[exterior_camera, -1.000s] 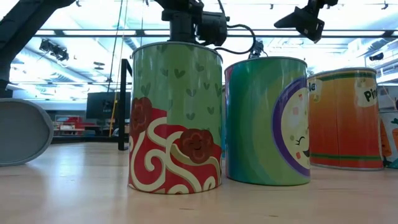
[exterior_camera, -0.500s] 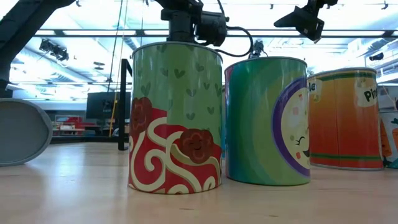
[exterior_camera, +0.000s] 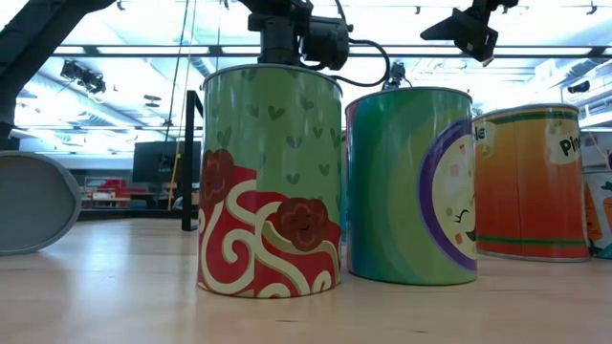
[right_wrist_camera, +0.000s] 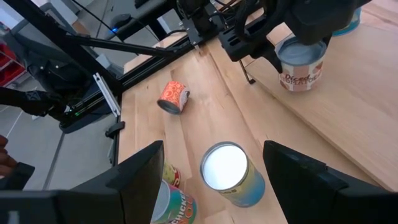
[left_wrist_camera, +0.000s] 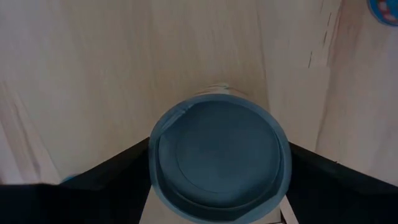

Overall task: Pick and place cans onto a shelf
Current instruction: Put the canned diced tomatoes on the shelf

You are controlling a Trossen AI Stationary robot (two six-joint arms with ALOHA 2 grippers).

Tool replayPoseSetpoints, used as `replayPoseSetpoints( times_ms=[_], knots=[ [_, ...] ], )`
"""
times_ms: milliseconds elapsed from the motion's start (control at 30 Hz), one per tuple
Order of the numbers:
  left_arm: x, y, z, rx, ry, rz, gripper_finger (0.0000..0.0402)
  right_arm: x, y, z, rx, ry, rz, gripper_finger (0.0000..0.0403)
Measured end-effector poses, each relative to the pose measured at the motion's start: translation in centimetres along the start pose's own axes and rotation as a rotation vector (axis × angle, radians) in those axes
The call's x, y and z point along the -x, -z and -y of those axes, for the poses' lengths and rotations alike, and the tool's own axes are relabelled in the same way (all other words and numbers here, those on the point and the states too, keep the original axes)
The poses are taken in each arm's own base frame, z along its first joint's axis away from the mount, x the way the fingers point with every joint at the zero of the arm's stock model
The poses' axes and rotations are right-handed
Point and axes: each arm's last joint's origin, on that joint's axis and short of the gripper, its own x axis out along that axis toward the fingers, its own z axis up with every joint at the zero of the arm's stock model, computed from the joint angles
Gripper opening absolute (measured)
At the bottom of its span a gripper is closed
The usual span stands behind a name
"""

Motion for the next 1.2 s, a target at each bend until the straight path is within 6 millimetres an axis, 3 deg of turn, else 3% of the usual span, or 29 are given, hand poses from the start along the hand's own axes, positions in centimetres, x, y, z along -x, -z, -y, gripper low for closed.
replayPoseSetpoints(
  times_ms=[633,833,1200],
  knots=[
    [0.0,0.1,-0.6,0.052,0.005,0.006,0.0318,0.0,0.0,0.0,-0.001,0.0,0.0,0.0281],
    [-0.1,0.4,-1.4,0.094,0.015,0.006,0.039,0.0,0.0,0.0,-0.028,-0.001,-0.001,0.0281],
    [0.0,0.3,-1.5,0.061,-0.029,0.0,0.0369,0.0,0.0,-0.1,-0.028,-0.017,-0.013,0.0281]
  ],
)
